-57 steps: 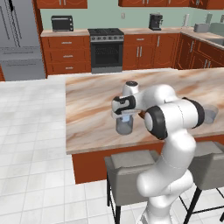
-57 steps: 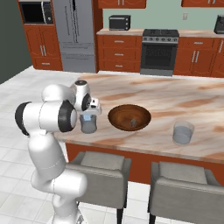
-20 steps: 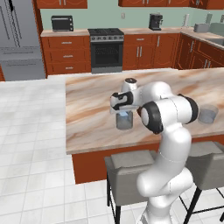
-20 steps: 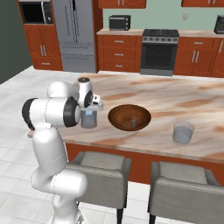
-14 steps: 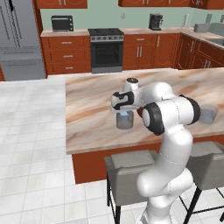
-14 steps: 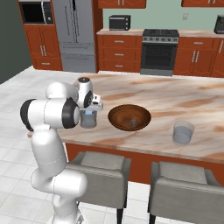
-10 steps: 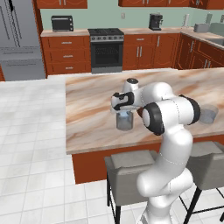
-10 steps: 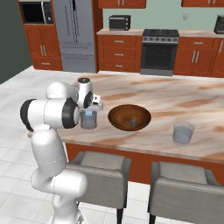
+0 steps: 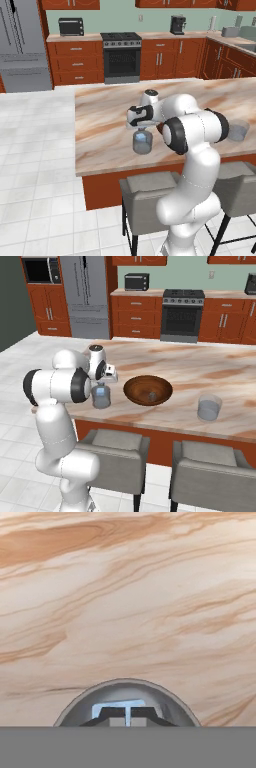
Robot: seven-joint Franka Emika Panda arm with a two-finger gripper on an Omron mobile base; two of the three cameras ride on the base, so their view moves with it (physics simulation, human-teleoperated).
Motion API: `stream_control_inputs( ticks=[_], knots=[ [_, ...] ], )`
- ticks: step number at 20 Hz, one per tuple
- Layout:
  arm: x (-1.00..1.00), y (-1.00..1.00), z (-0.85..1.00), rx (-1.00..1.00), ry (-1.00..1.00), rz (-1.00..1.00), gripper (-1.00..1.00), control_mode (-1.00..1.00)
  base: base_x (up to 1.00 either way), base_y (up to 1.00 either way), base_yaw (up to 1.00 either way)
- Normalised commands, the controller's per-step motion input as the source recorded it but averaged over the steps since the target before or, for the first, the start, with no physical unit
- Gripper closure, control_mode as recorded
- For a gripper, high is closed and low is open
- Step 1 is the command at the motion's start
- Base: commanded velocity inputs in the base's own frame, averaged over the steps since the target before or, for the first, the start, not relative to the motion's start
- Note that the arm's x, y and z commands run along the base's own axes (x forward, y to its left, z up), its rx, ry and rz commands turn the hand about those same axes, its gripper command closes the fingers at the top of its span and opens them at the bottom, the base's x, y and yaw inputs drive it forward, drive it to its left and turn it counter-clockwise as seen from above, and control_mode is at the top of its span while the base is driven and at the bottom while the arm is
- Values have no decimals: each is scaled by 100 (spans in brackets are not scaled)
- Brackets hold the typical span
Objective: There are four ice cubes in the ice bowl. Place two ice cubes in each glass of water.
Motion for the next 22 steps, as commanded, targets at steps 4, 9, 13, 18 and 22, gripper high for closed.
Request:
stream_control_inputs(
  ticks=[4, 9, 13, 18, 22],
  knots=[
    [-55, -26, 1, 1, 0, -5, 100, -100, 0, 0, 0],
    [-100, -77, 0, 0, 1, -21, 100, -100, 0, 0, 0],
    [-98, -73, 2, -2, 7, -32, 100, -100, 0, 0, 0],
    [-80, -56, 24, -7, 12, -34, 100, -100, 0, 0, 0],
    [-60, -24, 45, -12, 6, -12, 100, -100, 0, 0, 0]
  ],
)
